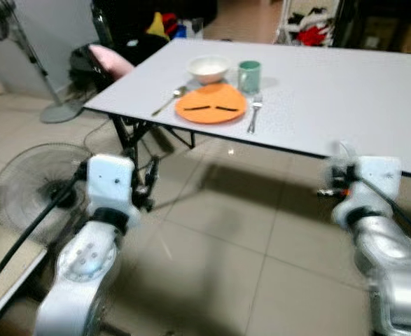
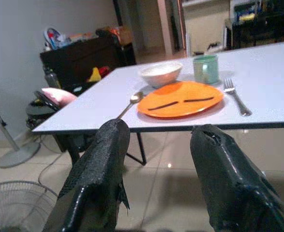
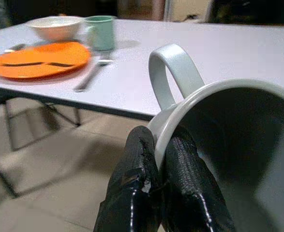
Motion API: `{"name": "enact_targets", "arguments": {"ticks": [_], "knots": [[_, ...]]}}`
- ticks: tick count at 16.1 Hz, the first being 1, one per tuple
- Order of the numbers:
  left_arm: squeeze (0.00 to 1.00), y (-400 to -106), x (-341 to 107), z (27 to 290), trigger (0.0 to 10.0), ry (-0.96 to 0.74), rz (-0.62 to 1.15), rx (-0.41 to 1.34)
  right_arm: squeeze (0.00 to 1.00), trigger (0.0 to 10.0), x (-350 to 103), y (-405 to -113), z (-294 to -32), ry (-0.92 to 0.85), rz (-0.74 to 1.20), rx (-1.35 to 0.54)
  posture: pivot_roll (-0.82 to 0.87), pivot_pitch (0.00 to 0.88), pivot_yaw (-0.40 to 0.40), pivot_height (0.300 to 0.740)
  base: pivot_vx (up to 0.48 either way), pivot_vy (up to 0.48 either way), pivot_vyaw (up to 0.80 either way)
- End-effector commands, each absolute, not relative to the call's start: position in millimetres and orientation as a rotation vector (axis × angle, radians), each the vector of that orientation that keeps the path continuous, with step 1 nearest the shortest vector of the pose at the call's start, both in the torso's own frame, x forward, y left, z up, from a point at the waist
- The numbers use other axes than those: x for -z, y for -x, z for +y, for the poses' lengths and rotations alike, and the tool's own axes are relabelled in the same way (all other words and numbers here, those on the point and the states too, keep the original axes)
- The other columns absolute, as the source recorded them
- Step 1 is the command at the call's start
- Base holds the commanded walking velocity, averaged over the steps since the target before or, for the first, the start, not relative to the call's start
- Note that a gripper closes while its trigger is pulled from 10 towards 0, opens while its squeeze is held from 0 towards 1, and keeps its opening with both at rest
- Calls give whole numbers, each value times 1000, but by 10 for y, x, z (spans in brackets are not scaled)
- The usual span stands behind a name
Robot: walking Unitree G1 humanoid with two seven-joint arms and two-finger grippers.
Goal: Setting the table
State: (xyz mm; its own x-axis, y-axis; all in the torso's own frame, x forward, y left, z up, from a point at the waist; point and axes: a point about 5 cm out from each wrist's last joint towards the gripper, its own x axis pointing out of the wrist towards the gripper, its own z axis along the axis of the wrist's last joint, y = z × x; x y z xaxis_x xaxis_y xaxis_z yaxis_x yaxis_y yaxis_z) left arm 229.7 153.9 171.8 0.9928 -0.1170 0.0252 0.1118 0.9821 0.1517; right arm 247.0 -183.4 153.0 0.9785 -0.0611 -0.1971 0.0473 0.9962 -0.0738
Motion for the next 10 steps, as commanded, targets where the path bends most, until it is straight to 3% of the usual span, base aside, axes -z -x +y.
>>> {"name": "enact_targets", "arguments": {"ticks": [1, 10], "knots": [[0, -2322, -1725, 1527, 10000, -153, -38, 123, 0, 10000, -1574, -2451, -1886, 84, 190, 78, -144, 0, 72, 740, 341, 0, -800], [0, -2326, -1669, 1477, 10000, -133, -33, 136, 0, 10000, -1631, -2442, -1946, 123, 185, 84, -178, 0, 50, 740, 389, 0, -800]]}}
